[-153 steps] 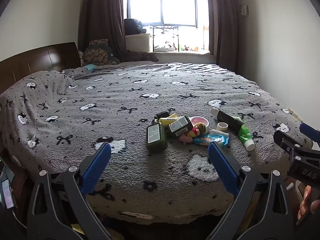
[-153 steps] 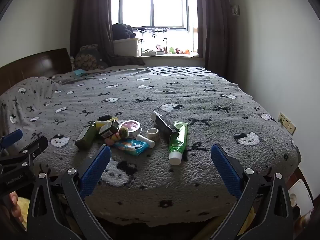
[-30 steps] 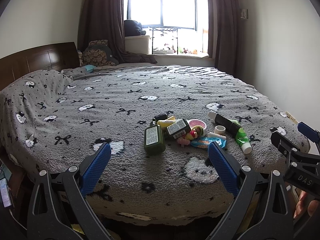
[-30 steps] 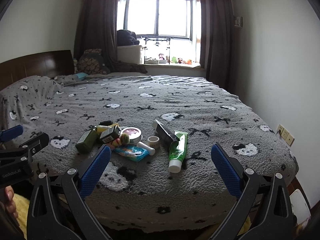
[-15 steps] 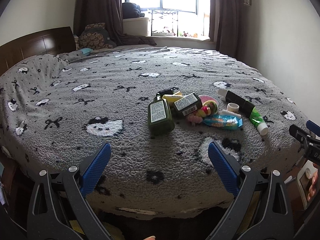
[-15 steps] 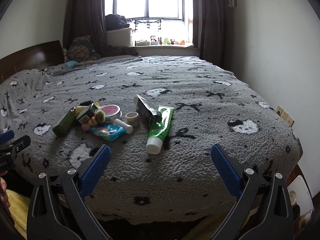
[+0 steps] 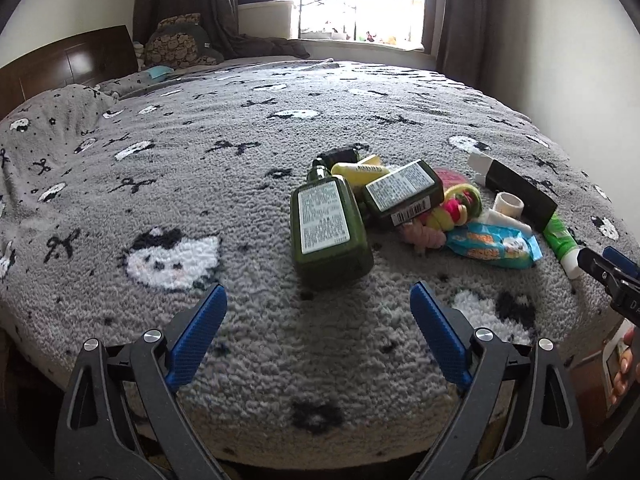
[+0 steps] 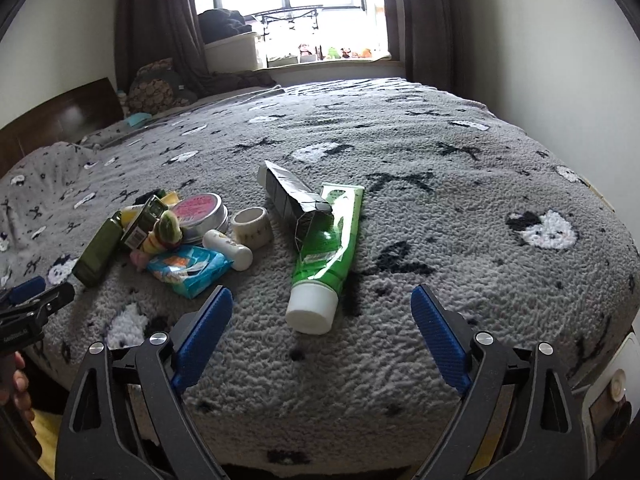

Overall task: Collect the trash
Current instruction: 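Grasp the green lotion bottle with left tool while right tool grasps green hand-cream tube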

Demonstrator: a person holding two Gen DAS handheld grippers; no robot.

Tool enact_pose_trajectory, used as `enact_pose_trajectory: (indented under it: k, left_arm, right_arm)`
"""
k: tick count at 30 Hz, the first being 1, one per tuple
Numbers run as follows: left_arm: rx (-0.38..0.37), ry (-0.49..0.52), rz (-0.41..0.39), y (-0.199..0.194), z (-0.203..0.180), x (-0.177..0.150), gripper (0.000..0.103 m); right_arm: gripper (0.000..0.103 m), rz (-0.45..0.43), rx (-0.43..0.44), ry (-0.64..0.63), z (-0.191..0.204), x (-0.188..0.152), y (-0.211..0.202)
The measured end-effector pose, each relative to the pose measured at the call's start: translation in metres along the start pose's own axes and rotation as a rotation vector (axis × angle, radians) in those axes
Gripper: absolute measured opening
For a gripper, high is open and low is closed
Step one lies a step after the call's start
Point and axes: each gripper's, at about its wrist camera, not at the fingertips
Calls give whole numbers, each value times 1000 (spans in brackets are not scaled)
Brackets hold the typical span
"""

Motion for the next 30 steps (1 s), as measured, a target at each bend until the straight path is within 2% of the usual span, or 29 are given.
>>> enact_pose_trajectory:
  k: [8,11,15,18,20,23,30]
  left_arm:
    - [-19,-42,54,51,6,30,78]
    - [-35,-34,80,64,5,34,77]
    - [-64,-38,107,77,4,32,70]
    - [-55,-25,106,80,2,30,58]
    - [-50,-22,102,79,3,29,50]
    - [-50,-18,98,74,4,26,50]
    - [-35,-3,96,54,4,8,50]
  right_arm:
    - [79,54,-22,21,-2,12,43]
    - [79,72,-38,23,-7,11,55]
    - [77,61,-49,3,-6,9,63]
    - [68,45,-66,-26,-4,6,66]
    - [56,36,-66,-32,-4,4,62]
    - [39,35,-65,-39,-5,2,55]
    - [39,59,-30,-46,-8,-3,39]
Point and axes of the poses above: each gripper's, at about its wrist camera, not at the fingertips, and y roughly the way its jaws point, z to its left, x to its top, and after that the axes turned 6 degrees about x, right-handed
